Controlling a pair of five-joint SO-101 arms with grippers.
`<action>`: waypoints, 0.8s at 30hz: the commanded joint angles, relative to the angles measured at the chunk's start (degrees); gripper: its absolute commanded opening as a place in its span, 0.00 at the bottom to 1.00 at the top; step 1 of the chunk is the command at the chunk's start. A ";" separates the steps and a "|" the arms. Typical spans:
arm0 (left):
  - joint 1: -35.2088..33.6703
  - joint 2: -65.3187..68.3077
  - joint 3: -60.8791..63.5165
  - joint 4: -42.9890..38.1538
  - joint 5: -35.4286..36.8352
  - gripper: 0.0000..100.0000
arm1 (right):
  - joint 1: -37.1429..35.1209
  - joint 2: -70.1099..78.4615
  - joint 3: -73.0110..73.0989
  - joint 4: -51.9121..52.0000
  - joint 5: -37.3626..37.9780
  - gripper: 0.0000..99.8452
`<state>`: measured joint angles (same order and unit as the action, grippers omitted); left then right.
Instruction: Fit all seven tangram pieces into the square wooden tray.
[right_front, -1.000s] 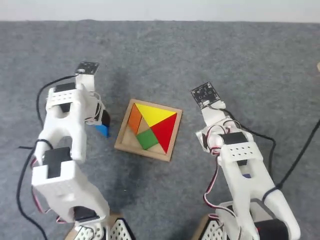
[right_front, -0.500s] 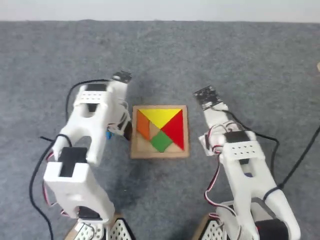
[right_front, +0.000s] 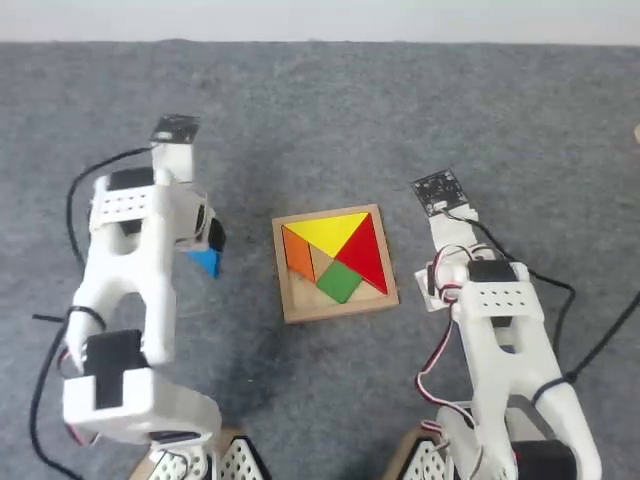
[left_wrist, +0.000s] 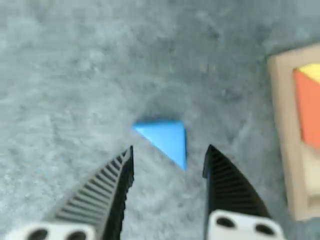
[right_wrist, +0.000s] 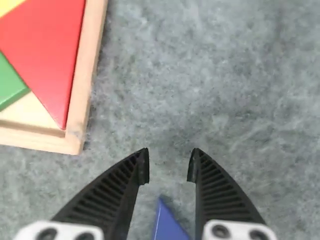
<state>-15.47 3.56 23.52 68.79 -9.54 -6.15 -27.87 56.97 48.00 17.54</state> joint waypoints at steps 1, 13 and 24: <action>-0.44 -0.35 0.48 -3.34 3.69 0.22 | -0.48 -0.84 -0.18 -0.92 -0.26 0.15; -2.20 12.84 -8.13 -2.11 13.01 0.22 | 1.80 -0.48 -0.18 -2.33 -0.09 0.15; 0.44 20.57 -16.75 7.56 28.13 0.22 | 1.63 -0.31 -0.18 -2.42 -0.44 0.15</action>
<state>-16.97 23.43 10.59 72.04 13.58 -5.01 -27.87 57.14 46.77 17.54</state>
